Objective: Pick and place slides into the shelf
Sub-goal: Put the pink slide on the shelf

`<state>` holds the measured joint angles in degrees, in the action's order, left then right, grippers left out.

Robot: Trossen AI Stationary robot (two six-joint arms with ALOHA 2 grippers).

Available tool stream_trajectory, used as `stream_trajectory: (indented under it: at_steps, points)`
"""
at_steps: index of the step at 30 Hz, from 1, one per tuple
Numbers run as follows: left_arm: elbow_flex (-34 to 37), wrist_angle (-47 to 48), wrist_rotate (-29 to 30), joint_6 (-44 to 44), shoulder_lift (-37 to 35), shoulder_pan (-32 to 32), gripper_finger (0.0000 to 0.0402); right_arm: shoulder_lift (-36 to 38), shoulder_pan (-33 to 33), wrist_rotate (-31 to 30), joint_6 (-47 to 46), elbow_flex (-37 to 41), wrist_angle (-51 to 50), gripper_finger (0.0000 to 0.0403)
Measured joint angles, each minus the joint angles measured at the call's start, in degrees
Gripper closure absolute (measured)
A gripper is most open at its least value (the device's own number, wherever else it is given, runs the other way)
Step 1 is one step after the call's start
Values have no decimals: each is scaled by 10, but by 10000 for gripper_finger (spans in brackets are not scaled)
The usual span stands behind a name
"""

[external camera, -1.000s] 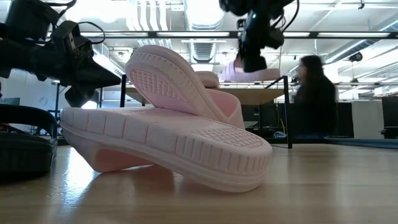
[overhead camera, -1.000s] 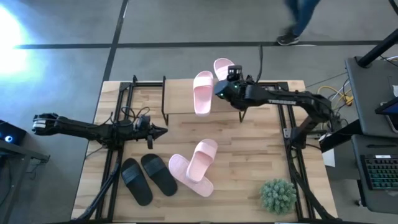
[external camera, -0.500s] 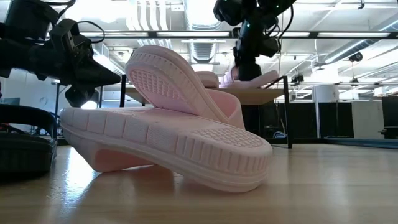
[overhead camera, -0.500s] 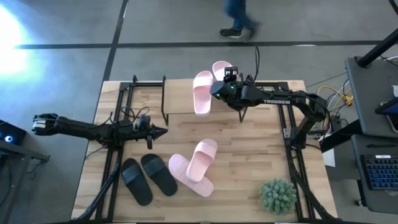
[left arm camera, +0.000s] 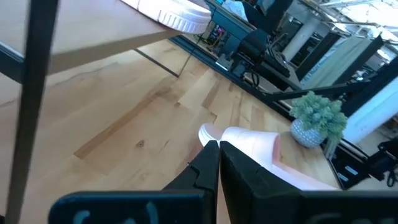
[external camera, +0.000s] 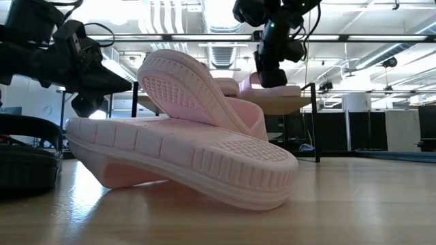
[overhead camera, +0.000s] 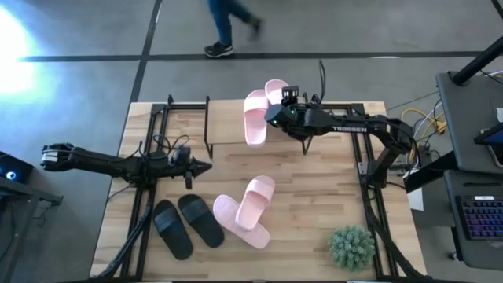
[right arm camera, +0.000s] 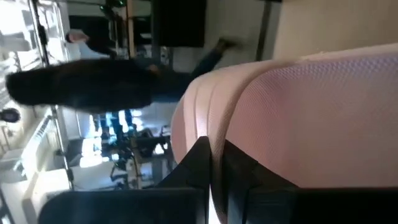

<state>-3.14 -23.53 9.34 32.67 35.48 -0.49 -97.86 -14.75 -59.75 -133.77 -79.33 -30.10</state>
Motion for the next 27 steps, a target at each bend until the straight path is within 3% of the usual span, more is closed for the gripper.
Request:
stream_trajectory:
  at_steps: [5, 10, 21, 24, 27]
  points:
    - [0, 0, -13, 0, 0, 0, 402, -2, 9, 1, 109, 0, 2, 390]
    - [0, 0, -13, 0, 0, 0, 402, -2, 8, 13, 103, 2, 2, 383]
    - [0, 0, -16, 0, 0, 0, 402, -2, 19, 33, 92, 1, 4, 272]
    - [0, 0, -16, 0, 0, 0, 402, -1, 23, 34, 85, -5, 4, 255]
    - [1, 0, -18, 0, 0, 0, 402, 9, 26, 32, 143, -14, 3, 248]
